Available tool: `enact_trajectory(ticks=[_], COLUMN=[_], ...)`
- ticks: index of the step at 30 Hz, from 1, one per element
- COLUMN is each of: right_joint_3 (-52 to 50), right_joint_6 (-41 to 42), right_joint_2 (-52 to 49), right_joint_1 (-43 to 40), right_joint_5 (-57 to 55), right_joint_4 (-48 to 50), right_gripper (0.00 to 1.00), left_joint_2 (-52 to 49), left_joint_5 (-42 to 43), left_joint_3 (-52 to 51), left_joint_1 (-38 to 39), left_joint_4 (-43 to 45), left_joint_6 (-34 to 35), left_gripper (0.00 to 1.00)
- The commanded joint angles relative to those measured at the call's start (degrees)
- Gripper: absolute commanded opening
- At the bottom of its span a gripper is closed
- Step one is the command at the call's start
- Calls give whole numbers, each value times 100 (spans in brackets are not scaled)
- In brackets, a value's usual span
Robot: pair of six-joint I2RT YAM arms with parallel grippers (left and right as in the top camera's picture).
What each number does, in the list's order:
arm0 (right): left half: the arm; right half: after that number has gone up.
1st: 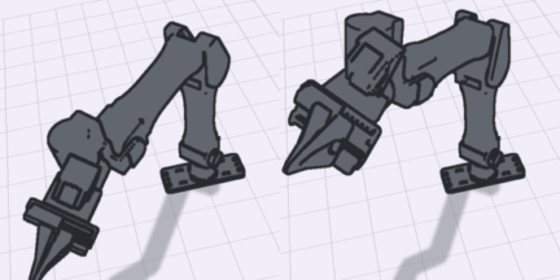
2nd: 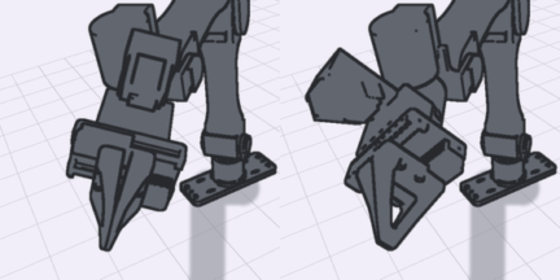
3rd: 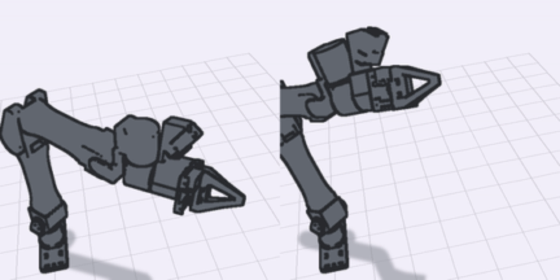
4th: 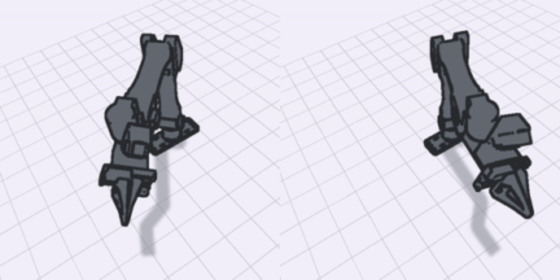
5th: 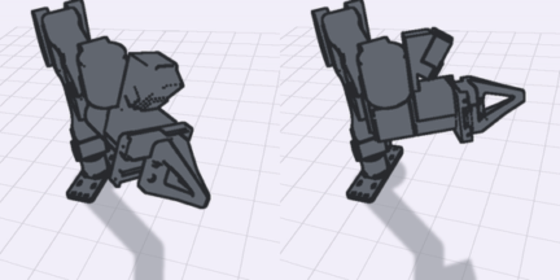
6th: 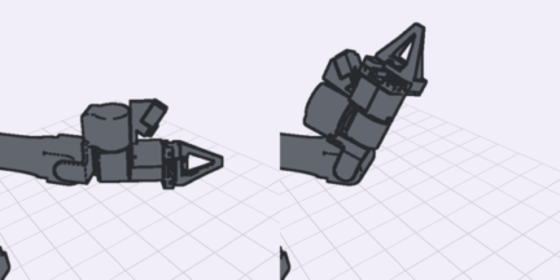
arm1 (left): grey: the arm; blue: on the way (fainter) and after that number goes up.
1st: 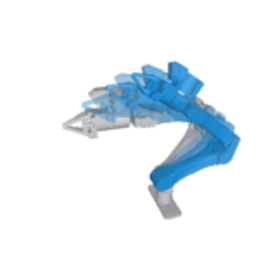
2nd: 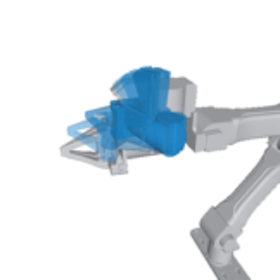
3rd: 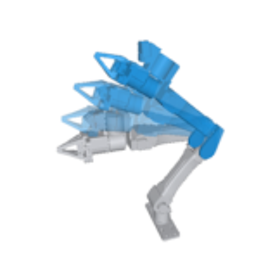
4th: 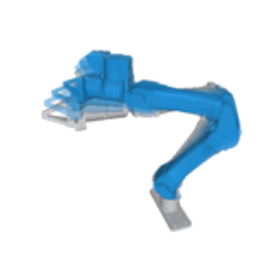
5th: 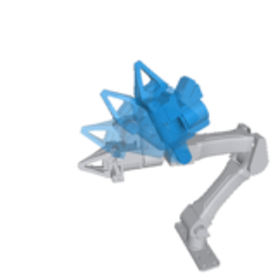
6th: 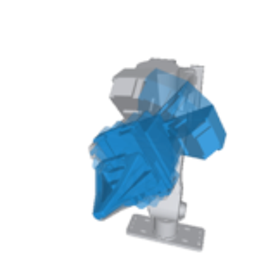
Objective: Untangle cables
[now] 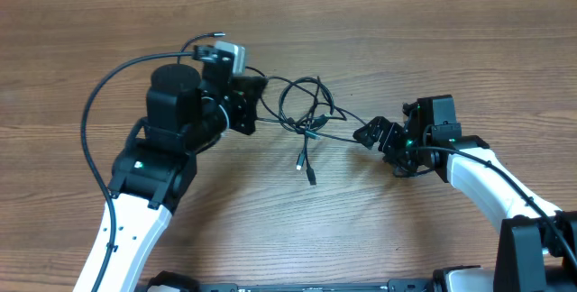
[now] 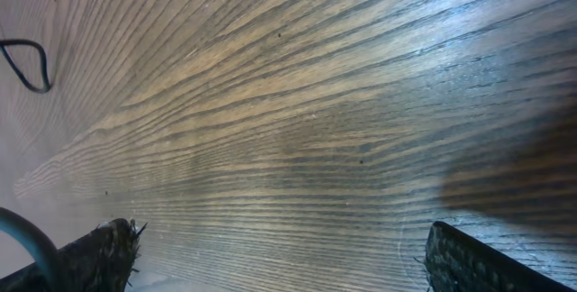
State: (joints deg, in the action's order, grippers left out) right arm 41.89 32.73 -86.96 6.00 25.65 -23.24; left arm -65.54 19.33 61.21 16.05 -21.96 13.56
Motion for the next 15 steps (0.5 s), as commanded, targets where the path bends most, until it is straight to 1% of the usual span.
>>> enact_trajectory(ticks=[1,4,11,15], right_joint_3=[24,24,24,24], right_joint_6=[-17,-15,-4,470], right_joint_2=[92,92,92,92], right_joint_1=[-22,-22,-22,-22], right_joint_5=[-164,-164,-160,116], right_joint_4=[0,0,0,68], right_gripper=[100,100,100,100], left_joint_2=[103,107,105,105], left_joint_5=[-754,-752,-796,-796], left_joint_3=[411,431,431,415], left_joint_1=[-275,-415,-479,-479], left_joint_4=[-48,-262,-1650,-2365], left_joint_6=[39,138,144,144], left_gripper=[4,4,4,4])
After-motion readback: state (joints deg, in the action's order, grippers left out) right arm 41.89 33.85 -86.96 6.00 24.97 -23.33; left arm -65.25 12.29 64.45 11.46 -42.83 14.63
